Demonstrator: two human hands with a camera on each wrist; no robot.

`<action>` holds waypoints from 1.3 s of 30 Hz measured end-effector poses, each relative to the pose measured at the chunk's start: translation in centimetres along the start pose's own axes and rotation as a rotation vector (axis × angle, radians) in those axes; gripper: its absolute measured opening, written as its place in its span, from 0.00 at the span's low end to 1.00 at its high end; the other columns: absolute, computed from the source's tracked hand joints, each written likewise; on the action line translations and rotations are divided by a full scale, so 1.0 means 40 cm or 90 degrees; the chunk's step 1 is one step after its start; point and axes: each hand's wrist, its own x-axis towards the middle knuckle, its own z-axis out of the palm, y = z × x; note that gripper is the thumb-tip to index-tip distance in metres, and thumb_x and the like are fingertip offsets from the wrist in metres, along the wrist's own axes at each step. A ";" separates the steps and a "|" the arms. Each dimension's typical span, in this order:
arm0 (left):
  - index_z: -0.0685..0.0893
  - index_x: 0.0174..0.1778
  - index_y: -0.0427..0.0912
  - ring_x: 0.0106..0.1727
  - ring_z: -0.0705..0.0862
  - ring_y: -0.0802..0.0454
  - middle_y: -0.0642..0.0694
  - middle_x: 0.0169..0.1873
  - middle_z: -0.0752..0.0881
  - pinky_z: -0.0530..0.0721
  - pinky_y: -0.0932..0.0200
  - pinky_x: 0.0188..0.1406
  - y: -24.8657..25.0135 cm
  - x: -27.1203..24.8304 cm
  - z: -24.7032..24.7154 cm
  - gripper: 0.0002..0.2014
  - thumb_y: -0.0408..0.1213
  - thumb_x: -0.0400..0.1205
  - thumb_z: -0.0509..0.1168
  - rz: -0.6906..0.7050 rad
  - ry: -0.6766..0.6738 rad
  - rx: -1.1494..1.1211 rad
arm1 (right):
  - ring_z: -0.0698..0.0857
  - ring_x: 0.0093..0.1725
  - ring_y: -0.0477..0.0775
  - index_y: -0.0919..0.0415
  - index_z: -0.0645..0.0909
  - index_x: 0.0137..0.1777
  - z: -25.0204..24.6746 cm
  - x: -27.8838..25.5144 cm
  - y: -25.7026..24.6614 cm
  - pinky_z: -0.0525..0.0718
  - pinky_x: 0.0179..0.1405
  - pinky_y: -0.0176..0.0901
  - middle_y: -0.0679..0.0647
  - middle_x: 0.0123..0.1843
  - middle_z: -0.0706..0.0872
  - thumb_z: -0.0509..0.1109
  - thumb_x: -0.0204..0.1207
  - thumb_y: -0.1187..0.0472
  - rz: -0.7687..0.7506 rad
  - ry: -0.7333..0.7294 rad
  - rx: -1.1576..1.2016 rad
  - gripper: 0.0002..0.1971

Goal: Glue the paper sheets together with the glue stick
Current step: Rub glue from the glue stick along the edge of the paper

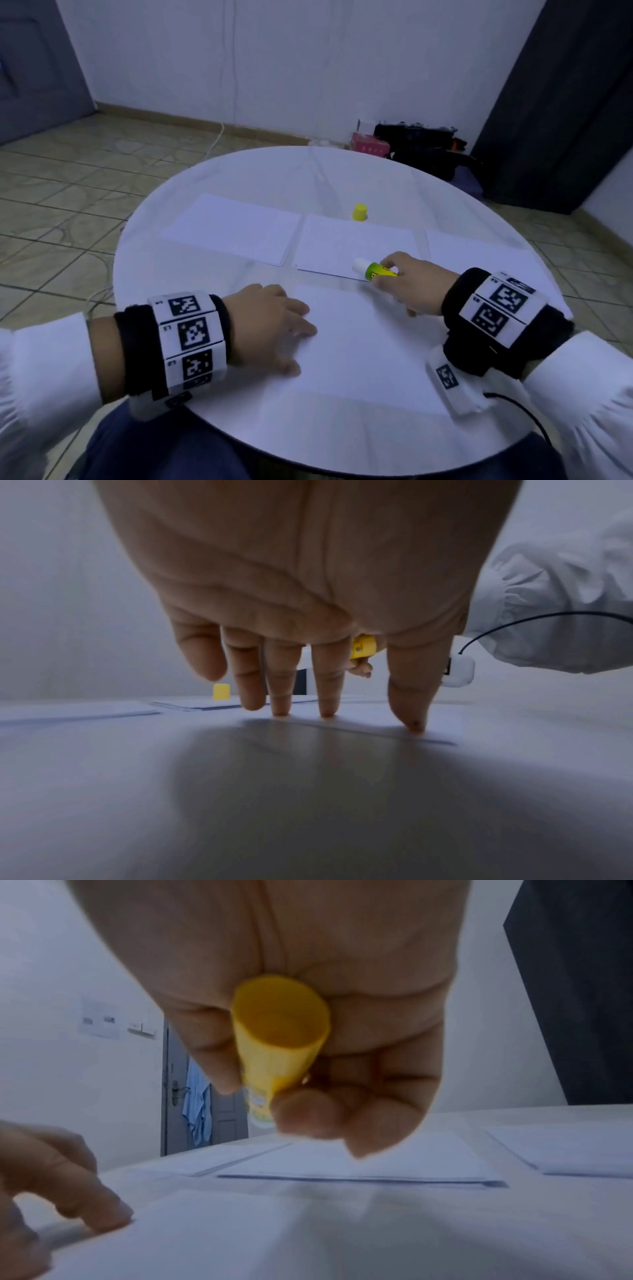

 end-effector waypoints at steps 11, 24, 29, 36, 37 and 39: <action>0.74 0.70 0.56 0.68 0.71 0.45 0.53 0.70 0.72 0.73 0.48 0.66 0.014 0.032 0.003 0.29 0.64 0.74 0.65 0.007 -0.002 -0.008 | 0.80 0.41 0.53 0.65 0.80 0.40 0.022 0.057 -0.116 0.75 0.36 0.42 0.55 0.37 0.82 0.71 0.72 0.50 -0.151 0.193 0.089 0.16; 0.68 0.77 0.60 0.75 0.67 0.48 0.54 0.78 0.67 0.70 0.49 0.71 0.012 0.036 0.003 0.34 0.63 0.75 0.66 0.002 0.015 -0.021 | 0.72 0.33 0.46 0.55 0.65 0.33 0.081 0.103 -0.162 0.68 0.28 0.40 0.49 0.34 0.74 0.68 0.74 0.48 -0.129 0.170 0.006 0.17; 0.68 0.76 0.59 0.74 0.68 0.50 0.54 0.75 0.69 0.69 0.54 0.70 0.010 0.041 0.004 0.36 0.63 0.73 0.68 0.001 0.025 -0.039 | 0.74 0.36 0.50 0.55 0.65 0.33 0.066 0.088 -0.119 0.67 0.28 0.40 0.49 0.35 0.74 0.68 0.74 0.48 -0.114 0.185 -0.011 0.17; 0.68 0.76 0.50 0.71 0.69 0.49 0.53 0.73 0.69 0.71 0.52 0.71 0.003 0.048 -0.002 0.42 0.65 0.69 0.70 -0.022 0.016 -0.044 | 0.72 0.33 0.48 0.58 0.67 0.35 0.035 0.052 -0.028 0.66 0.28 0.38 0.50 0.34 0.74 0.68 0.75 0.49 -0.072 0.227 -0.015 0.17; 0.68 0.77 0.50 0.72 0.67 0.50 0.54 0.74 0.67 0.70 0.53 0.72 0.002 0.047 -0.002 0.43 0.66 0.69 0.70 -0.022 0.015 -0.040 | 0.73 0.34 0.49 0.58 0.68 0.36 0.030 0.046 -0.014 0.67 0.28 0.38 0.50 0.34 0.74 0.68 0.75 0.49 -0.062 0.231 -0.012 0.16; 0.66 0.78 0.51 0.74 0.63 0.50 0.53 0.76 0.63 0.66 0.54 0.74 0.001 0.048 -0.002 0.44 0.67 0.69 0.70 -0.024 0.014 -0.028 | 0.74 0.37 0.52 0.60 0.71 0.38 0.018 0.035 0.016 0.68 0.28 0.38 0.50 0.34 0.75 0.69 0.74 0.50 -0.043 0.238 -0.007 0.15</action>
